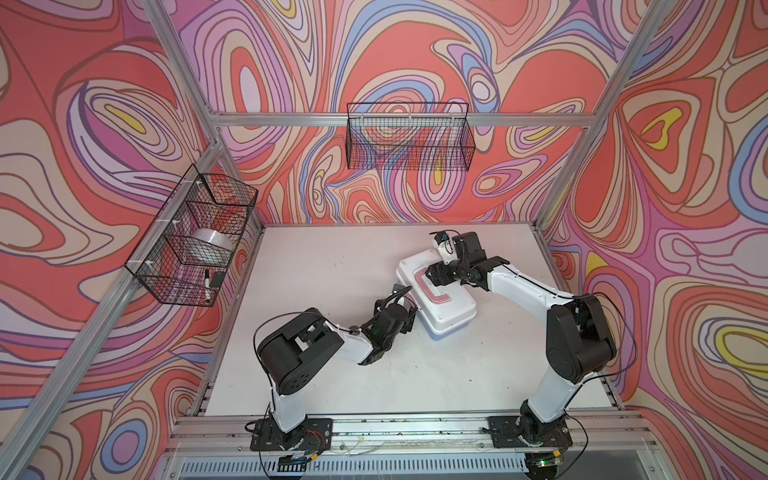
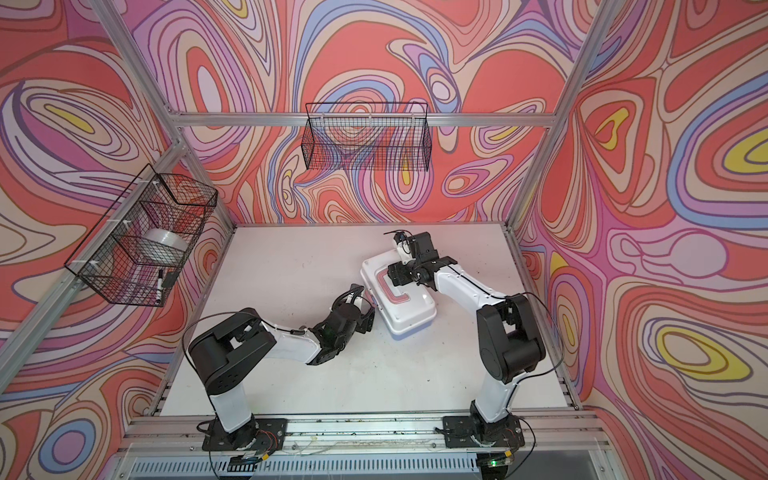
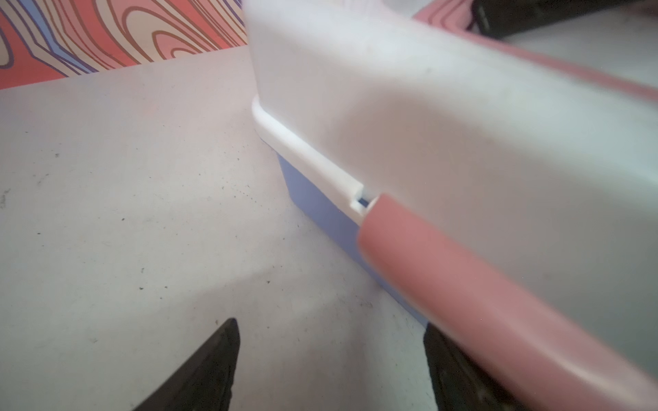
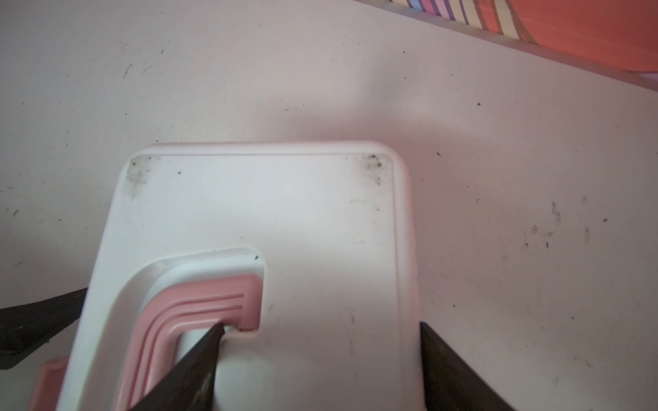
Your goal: Pack the tool kit
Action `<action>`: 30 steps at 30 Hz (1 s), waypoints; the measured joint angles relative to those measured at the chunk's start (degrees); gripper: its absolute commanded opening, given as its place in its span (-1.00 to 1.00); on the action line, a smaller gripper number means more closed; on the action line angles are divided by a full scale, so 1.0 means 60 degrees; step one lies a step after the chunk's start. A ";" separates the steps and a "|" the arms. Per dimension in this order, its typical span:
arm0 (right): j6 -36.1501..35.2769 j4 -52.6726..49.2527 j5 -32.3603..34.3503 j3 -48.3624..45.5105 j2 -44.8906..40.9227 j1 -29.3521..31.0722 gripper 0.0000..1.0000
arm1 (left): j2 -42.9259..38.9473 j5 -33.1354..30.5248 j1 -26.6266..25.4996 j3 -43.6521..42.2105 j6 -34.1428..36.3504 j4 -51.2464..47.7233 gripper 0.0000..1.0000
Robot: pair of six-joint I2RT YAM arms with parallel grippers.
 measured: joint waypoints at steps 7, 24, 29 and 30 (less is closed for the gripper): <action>0.0004 0.0066 0.0004 -0.0051 -0.0018 0.0000 0.65 | -0.0444 -0.0131 0.0007 0.0000 0.0033 -0.0528 0.60; 0.0051 0.0266 0.0033 -0.0200 -0.0087 0.0000 0.61 | -0.1453 0.0729 0.0397 0.0645 0.0204 -0.2488 0.56; 0.0138 0.0229 0.0157 -0.0182 -0.0109 0.0011 0.50 | -0.1453 0.0925 0.0459 0.0776 0.0197 -0.2776 0.56; 0.0149 0.0208 0.0189 -0.0168 -0.0113 0.0011 0.49 | -0.1453 0.0954 0.0459 0.0780 0.0193 -0.2812 0.56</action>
